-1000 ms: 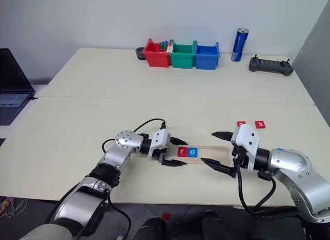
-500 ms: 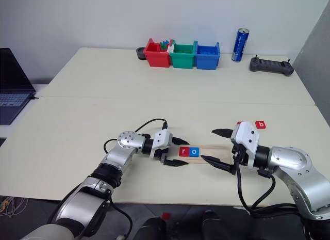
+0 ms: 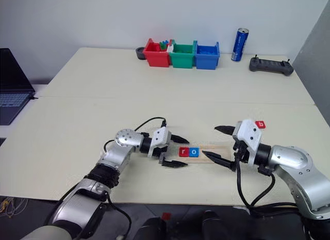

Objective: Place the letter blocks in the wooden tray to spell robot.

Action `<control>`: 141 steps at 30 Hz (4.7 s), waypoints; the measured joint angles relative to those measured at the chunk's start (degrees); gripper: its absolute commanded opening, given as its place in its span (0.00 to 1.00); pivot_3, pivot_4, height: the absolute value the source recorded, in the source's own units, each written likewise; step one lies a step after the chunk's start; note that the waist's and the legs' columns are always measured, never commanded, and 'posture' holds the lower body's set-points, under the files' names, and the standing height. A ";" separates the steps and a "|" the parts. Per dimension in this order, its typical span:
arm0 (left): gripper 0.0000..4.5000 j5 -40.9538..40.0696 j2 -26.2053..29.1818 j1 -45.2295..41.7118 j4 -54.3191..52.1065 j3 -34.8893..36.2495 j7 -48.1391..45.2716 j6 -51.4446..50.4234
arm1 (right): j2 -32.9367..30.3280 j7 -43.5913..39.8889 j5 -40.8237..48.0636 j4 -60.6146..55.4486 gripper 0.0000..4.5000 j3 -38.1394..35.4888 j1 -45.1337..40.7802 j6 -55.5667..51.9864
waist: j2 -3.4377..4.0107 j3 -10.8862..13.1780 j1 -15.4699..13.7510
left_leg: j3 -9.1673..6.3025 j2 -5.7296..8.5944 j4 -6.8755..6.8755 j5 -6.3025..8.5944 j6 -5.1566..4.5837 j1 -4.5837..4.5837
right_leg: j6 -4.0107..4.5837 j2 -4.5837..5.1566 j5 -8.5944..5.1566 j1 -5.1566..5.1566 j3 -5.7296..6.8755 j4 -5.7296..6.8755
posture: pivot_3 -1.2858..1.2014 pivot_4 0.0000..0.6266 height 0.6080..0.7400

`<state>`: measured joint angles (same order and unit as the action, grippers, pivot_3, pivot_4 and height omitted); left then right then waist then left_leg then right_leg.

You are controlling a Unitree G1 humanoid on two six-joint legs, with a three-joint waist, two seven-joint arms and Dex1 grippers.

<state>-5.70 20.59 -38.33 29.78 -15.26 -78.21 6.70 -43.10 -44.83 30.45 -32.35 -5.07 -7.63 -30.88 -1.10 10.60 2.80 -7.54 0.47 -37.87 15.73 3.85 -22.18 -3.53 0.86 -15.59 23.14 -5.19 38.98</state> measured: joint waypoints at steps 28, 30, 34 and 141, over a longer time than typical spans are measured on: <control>0.99 -8.50 0.73 3.33 -22.84 3.12 7.59 -17.04 | 14.45 33.13 -18.09 24.38 1.00 -5.56 -5.92 -5.59 | 0.05 -0.03 0.32 | 0.15 -0.01 0.03 0.00 0.00 0.08 | 0.01 -0.01 0.01 0.02 -0.17 0.04 | 0.52 0.24 1.00; 0.99 -8.50 0.56 3.00 -22.60 2.95 7.54 -16.68 | 14.87 33.13 -18.07 27.08 1.00 -5.70 -7.63 -4.63 | 0.06 -0.03 0.45 | 0.16 -0.01 0.03 0.00 0.00 0.09 | 0.01 -0.02 0.01 0.02 -0.18 0.04 | 0.52 0.24 1.00; 0.99 -8.47 0.55 2.45 -22.11 2.36 7.30 -16.09 | 15.04 32.89 -18.47 31.43 1.00 -5.88 -10.07 -2.03 | 0.06 -0.03 0.46 | 0.15 -0.01 0.04 0.00 0.00 0.09 | 0.01 -0.02 0.01 0.02 -0.18 0.05 | 0.52 0.24 1.00; 1.00 -9.20 4.35 6.69 -23.52 -0.32 2.24 -10.34 | -14.27 -31.26 -18.42 44.00 1.00 6.88 -10.10 25.64 | 0.10 0.04 0.60 | 0.41 -0.01 0.01 0.07 -0.13 0.21 | -0.06 0.06 -0.02 -0.03 -0.34 -0.04 | 0.52 0.24 1.00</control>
<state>-14.89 24.94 -31.64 6.26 -15.59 -75.97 -3.64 -57.38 -76.09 12.02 11.65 1.81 -17.73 -5.24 -1.00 10.64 3.40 -7.12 0.45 -37.86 15.80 3.72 -21.97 -3.59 0.92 -15.61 23.10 -5.52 38.94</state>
